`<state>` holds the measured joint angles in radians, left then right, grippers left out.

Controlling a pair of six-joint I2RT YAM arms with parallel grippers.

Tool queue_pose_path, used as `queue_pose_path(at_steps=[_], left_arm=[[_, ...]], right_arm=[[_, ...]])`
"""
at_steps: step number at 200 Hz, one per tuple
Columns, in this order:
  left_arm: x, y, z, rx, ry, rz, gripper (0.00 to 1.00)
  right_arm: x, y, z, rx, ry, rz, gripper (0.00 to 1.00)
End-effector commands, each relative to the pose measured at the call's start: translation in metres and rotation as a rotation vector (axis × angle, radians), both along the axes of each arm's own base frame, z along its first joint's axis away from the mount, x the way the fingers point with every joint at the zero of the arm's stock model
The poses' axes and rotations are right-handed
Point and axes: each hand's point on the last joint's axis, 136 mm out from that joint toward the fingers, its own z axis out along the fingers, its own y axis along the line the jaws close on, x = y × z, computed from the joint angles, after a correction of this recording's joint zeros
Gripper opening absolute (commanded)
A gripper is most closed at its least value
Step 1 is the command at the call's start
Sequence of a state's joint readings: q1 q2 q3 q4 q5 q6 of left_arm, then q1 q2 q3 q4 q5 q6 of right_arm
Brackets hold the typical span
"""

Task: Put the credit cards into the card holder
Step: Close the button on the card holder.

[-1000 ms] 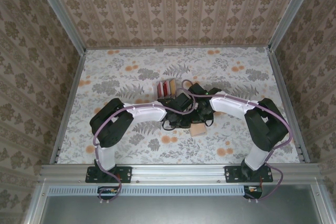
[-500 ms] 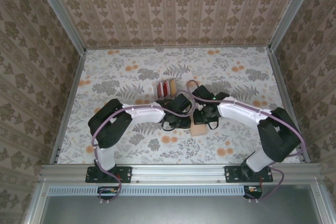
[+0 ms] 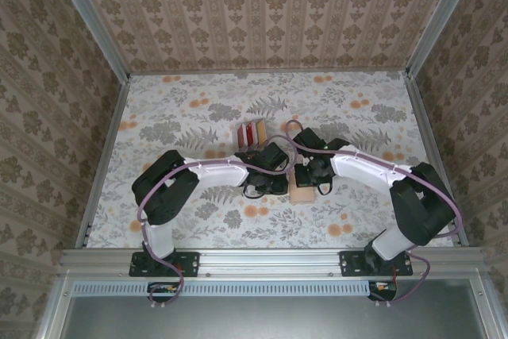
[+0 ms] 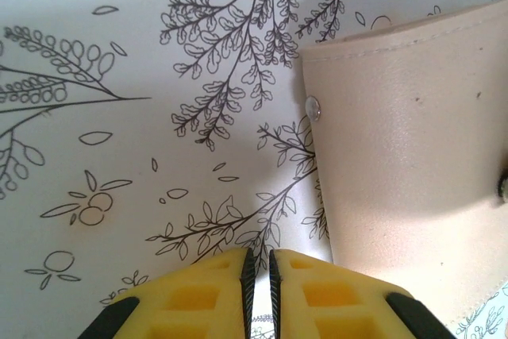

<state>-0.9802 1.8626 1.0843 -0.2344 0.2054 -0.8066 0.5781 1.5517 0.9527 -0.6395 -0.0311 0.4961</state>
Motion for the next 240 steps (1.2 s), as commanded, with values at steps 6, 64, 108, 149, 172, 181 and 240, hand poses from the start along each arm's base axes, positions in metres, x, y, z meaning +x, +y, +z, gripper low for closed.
queue_pose_path(at_steps=[6,64,108,149,172,181,240], left_arm=[[0.001,0.016,-0.002,0.044,-0.011,0.015,0.18],[0.002,0.016,-0.003,0.045,-0.012,0.019,0.18],[0.001,0.015,-0.003,0.042,-0.011,0.02,0.18],[0.001,0.016,-0.004,0.043,-0.01,0.016,0.18],[0.002,0.016,-0.002,0.039,-0.015,0.019,0.18],[0.001,0.016,-0.002,0.039,-0.016,0.018,0.18],[0.005,0.023,0.007,0.052,-0.049,0.035,0.18]], right_arm=[[-0.005,-0.011,-0.01,-0.037,0.026,-0.032,0.06],[-0.002,0.0,-0.001,0.228,0.011,-0.097,0.07],[0.001,0.006,0.009,0.356,0.008,-0.118,0.07],[0.004,0.003,0.015,0.412,0.006,-0.149,0.08],[0.004,0.001,0.015,0.415,0.01,-0.155,0.17],[0.003,0.003,0.016,0.427,0.014,-0.149,0.19],[0.006,-0.006,0.03,0.393,-0.056,-0.147,0.4]])
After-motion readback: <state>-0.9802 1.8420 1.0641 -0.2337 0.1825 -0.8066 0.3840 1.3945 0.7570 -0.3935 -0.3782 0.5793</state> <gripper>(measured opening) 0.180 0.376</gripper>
